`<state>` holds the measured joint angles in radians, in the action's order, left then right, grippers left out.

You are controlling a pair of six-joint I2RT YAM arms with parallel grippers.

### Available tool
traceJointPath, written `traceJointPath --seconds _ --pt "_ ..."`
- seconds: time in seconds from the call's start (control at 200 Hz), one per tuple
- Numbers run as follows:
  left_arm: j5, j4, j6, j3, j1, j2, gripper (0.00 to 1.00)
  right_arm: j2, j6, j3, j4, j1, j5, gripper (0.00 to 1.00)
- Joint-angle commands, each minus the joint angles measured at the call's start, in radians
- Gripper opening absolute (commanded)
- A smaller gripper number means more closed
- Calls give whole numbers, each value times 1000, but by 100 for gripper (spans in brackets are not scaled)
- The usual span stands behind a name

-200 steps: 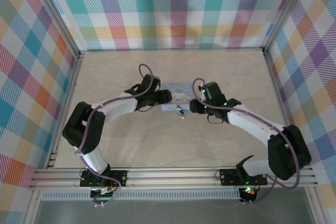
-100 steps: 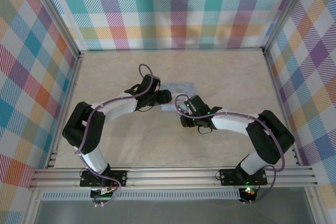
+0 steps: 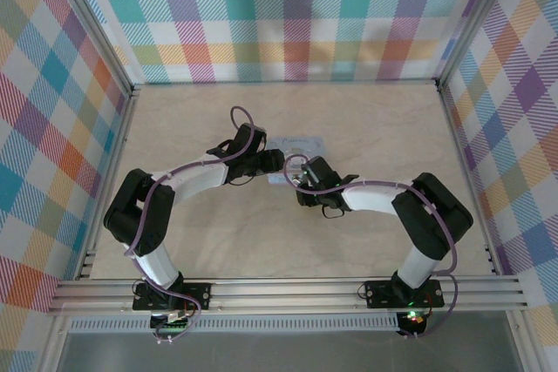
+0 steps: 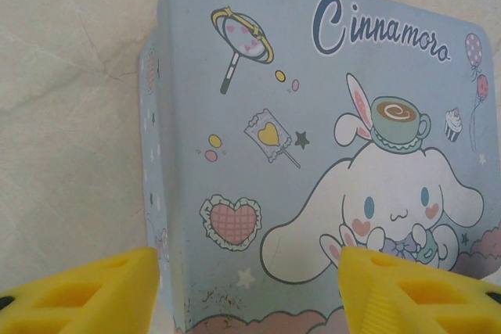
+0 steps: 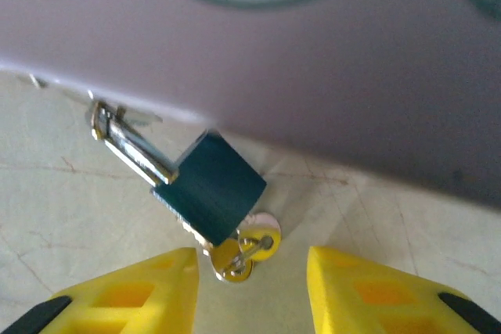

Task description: Unlock a padlock with a key

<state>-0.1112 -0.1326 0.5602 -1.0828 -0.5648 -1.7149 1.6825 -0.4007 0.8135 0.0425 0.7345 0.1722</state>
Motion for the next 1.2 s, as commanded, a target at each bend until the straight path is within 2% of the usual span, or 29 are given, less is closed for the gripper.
traceJointPath --seconds 0.0,0.225,0.46,0.96,1.195 --pt "-4 -18 -2 -3 13 6 62 31 26 31 -32 6 25 38" --pt "1 -21 -5 -3 14 10 62 36 59 21 -20 10 21 22" --pt "-1 -18 -6 1 17 6 62 9 135 1 -6 11 25 0" --pt "1 -22 -11 9 23 20 62 -115 201 -49 -9 12 26 0" --pt "-5 -19 -7 4 26 15 62 -94 213 -39 9 11 14 0"
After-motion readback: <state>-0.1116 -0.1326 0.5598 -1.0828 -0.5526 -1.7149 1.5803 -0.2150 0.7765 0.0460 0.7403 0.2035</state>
